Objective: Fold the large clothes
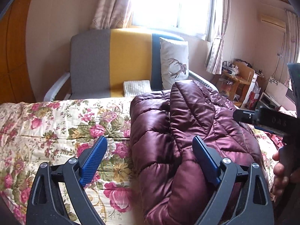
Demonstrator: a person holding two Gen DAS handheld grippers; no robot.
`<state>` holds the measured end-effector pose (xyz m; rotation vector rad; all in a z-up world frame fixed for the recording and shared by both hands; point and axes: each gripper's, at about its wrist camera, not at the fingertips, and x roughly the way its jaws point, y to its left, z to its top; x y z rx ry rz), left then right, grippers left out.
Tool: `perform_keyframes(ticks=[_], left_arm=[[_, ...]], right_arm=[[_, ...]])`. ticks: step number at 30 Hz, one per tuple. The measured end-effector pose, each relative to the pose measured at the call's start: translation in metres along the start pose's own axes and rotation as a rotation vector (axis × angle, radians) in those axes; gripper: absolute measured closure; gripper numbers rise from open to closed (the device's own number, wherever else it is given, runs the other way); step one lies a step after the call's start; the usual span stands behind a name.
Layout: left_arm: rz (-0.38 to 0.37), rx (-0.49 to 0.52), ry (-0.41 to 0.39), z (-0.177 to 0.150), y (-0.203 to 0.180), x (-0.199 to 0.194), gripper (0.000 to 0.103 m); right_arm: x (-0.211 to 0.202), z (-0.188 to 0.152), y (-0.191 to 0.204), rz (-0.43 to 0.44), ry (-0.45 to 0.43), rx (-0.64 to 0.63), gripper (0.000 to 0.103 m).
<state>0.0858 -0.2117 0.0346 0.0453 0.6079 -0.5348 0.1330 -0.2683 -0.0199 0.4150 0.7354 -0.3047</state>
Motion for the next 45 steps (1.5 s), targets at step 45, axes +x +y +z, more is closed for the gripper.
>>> perform_keyframes(ticks=[45], left_arm=[[0.108,-0.029,-0.008,-0.065,0.024,-0.081,0.004]], right_arm=[[-0.094,-0.133,0.067,-0.284,-0.163,-0.097,0.002]])
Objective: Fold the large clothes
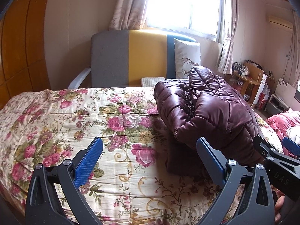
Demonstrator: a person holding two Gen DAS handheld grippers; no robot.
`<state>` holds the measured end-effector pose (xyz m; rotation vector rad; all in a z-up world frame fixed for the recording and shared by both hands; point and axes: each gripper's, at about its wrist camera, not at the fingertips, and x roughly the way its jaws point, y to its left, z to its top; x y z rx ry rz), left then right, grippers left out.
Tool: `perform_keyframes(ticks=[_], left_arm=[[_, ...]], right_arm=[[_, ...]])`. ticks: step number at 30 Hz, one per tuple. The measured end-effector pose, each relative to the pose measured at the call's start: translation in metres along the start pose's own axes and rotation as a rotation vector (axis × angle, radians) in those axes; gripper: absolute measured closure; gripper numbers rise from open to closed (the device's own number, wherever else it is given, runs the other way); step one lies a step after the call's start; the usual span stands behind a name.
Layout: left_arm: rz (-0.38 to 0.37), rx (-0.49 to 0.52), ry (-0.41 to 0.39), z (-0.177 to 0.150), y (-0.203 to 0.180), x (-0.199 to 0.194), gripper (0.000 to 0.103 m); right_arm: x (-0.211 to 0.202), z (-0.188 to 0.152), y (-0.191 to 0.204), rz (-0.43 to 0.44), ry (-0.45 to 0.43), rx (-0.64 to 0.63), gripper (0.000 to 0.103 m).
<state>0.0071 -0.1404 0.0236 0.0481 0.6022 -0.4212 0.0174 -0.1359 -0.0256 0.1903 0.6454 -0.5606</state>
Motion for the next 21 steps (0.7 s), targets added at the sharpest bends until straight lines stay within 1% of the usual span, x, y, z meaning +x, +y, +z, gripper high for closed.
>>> perform_keyframes(ticks=[21], left_arm=[[0.006,0.010,-0.004,0.0016,-0.0024,-0.0049,0.004]], right_arm=[[-0.0017,-0.0011,0.0022,0.012,-0.012,-0.002,0.002]])
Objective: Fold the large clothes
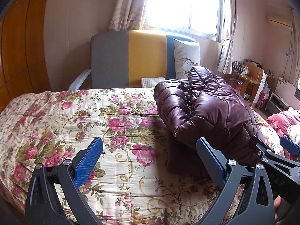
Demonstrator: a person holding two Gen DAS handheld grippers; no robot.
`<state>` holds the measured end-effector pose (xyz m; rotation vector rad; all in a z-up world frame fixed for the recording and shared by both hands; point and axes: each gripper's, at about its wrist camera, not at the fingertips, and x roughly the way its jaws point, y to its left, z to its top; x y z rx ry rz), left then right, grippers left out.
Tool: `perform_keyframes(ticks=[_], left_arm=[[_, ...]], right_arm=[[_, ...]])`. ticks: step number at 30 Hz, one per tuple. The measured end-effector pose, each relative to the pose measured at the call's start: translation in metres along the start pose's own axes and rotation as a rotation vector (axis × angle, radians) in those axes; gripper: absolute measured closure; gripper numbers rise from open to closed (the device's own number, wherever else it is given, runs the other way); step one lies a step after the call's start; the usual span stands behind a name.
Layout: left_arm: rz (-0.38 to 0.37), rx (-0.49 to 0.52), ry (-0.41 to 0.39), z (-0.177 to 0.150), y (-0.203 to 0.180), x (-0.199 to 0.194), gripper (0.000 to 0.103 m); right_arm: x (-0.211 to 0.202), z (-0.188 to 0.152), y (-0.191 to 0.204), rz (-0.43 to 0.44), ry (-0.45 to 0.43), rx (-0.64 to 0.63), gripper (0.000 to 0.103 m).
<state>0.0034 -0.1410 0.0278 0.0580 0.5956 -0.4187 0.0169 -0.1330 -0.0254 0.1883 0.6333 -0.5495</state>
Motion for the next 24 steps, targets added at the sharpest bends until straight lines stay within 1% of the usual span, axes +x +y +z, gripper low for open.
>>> perform_keyframes(ticks=[24], left_arm=[[-0.001,-0.006,-0.014,0.0019,0.0074,-0.0100,0.004]], right_arm=[[-0.0016,0.0010,0.0030,0.015,-0.003,0.001,0.002]])
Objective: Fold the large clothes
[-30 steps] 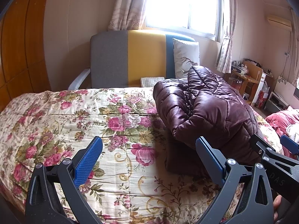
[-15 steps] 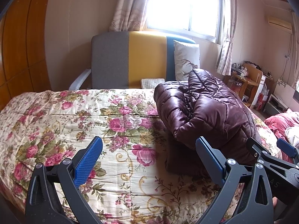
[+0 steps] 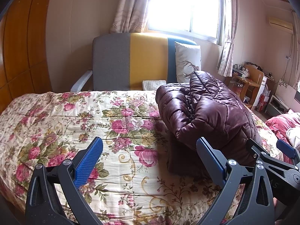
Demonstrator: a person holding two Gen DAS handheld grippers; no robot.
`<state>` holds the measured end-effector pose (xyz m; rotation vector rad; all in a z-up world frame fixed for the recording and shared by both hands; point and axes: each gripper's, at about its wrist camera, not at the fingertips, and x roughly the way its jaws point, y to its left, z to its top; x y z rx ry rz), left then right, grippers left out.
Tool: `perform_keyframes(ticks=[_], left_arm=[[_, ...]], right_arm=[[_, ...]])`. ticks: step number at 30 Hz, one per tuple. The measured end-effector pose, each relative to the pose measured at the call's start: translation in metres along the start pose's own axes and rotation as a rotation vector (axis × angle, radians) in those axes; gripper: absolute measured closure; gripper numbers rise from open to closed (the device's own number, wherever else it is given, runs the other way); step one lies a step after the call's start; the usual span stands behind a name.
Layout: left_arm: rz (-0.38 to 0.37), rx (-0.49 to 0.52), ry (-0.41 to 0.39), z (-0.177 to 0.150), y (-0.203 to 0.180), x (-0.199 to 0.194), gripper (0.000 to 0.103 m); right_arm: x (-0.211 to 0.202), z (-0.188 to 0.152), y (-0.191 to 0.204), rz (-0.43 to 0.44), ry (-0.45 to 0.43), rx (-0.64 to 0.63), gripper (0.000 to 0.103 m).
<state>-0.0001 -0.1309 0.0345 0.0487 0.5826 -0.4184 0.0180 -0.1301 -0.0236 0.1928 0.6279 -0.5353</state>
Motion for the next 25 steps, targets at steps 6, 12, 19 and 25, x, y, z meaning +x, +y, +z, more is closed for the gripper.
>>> perform_keyframes(ticks=[6,12,19,25], left_arm=[[0.005,-0.001,-0.001,0.0000,-0.0003,-0.0009,0.004],[0.008,-0.003,-0.001,-0.0009,0.0004,-0.0008,0.004],[0.011,-0.013,0.011,-0.0026,0.0013,0.0036,0.004],[0.028,-0.026,0.030,-0.0036,0.0057,0.0082,0.004]], right_arm=[[0.0001,-0.0003,0.0004,0.001,-0.002,0.001,0.002],[0.0018,-0.0017,0.0005,0.000,0.002,0.000,0.002],[0.0025,-0.0013,-0.0002,0.001,-0.008,0.002,0.002],[0.0042,-0.0010,-0.0004,0.004,-0.009,0.007,0.002]])
